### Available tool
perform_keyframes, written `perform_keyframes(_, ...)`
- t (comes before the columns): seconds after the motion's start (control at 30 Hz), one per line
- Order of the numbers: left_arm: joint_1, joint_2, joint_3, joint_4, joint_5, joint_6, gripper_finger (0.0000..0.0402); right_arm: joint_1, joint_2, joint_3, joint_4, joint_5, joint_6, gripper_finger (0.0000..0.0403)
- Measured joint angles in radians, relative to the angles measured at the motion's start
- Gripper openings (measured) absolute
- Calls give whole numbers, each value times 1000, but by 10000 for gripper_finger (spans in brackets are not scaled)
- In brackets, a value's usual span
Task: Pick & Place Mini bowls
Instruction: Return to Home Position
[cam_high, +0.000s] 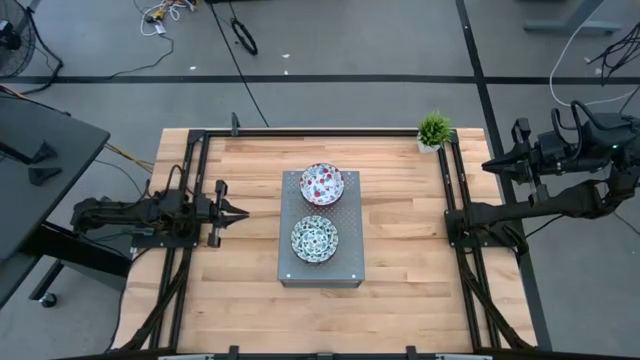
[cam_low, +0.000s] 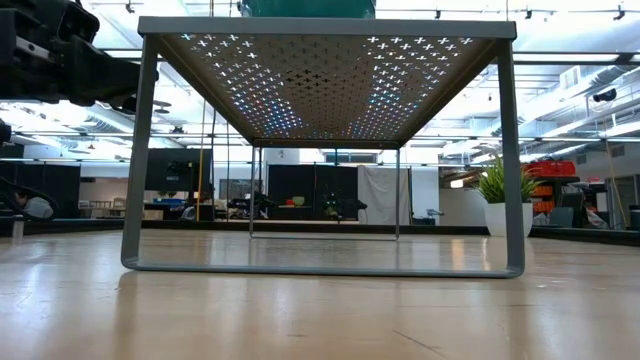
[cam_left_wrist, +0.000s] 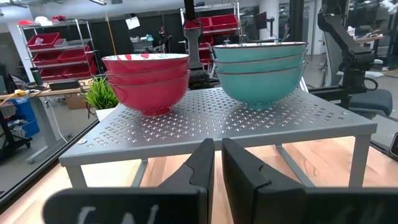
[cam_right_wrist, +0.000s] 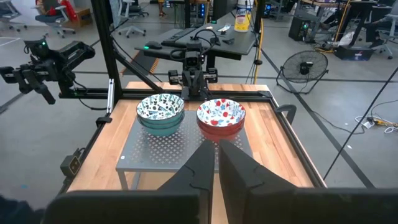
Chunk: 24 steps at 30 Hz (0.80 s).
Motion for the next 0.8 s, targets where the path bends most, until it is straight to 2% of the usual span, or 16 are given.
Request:
perform_keyframes(0.53, 0, 0, 0, 0, 0, 0, 37, 0, 0, 0, 2, 0, 0, 29)
perform_keyframes(0.8, 0, 0, 0, 0, 0, 0, 37, 0, 4, 0, 131, 0, 70, 29)
